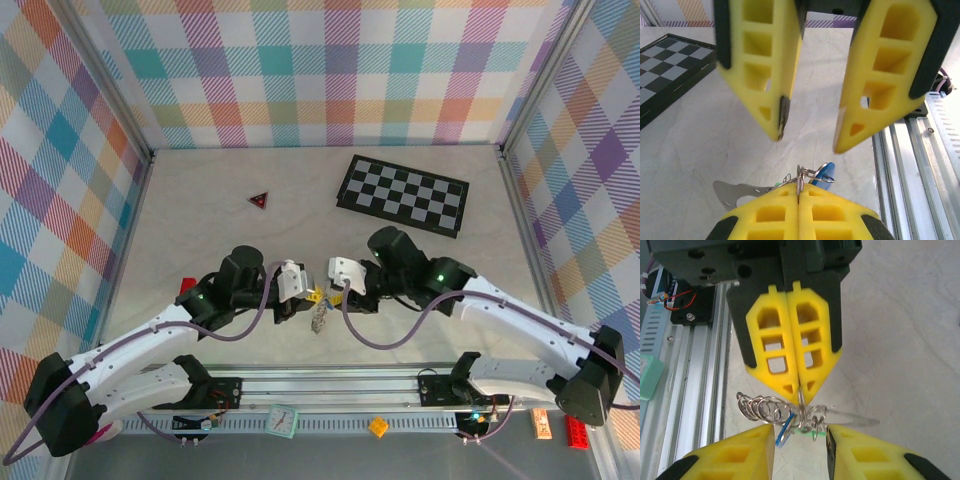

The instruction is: Put the keys on the keyring

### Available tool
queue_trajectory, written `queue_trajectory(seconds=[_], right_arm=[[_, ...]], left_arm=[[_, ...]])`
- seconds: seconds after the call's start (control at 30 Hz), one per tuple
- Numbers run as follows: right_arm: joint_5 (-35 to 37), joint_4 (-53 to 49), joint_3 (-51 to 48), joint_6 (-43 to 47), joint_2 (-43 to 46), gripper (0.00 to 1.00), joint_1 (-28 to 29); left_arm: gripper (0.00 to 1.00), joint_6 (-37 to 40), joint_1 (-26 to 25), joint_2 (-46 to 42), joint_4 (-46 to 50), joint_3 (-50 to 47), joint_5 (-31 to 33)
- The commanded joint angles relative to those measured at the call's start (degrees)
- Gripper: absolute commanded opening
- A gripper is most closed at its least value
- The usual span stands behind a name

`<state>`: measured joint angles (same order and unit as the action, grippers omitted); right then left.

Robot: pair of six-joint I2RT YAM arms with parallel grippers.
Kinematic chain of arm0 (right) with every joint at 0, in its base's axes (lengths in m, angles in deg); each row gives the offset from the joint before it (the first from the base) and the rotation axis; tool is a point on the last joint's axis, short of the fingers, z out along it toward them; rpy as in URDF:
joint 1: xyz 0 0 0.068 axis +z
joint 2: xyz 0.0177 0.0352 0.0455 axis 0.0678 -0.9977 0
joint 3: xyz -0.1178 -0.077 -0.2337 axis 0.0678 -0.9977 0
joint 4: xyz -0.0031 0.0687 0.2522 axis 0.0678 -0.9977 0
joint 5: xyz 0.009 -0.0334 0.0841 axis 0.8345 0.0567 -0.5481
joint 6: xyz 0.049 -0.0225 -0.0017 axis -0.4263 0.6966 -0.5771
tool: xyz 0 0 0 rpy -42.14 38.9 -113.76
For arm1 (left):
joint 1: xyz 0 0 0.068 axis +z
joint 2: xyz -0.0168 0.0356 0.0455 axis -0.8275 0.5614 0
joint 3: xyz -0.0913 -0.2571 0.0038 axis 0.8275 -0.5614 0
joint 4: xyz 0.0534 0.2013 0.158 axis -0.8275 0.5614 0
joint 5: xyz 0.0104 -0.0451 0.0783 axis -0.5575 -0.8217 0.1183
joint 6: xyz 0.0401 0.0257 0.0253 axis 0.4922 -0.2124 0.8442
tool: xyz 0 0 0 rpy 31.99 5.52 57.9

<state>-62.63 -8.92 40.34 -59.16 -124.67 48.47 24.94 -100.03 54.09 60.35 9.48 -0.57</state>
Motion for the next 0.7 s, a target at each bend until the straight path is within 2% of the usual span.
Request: queue_trajectory(seconds=[0.0,0.1,0.33,0.47,0.67], right_arm=[[-0.99,3.27,-2.69,-4.0,1.06,0.34,0.13],[-2.55,5.66,-4.49,-6.61,1.2,0.36,0.2],[1.39,8.3,-6.72,-6.79,0.94,0.37,0.2],[1.29,8.49,-6.6,-6.54,-0.01,0.35,0.21],[-0.42,9.99,-6.5,-6.73,-0.25,0.26,0.2]], left_arm=[[0.0,-2.15,-0.75,-1.26,-5.71,-1.08,-1.11],[0.0,-3.89,-0.73,-1.33,-7.78,-2.09,-1.06],[0.0,-4.77,-0.76,-1.81,-8.98,-3.15,-1.5],[0.0,-4.91,-0.78,-1.83,-9.8,-3.6,-1.63],[0.0,-4.94,-0.73,-1.76,-10.06,-3.68,-2.03]])
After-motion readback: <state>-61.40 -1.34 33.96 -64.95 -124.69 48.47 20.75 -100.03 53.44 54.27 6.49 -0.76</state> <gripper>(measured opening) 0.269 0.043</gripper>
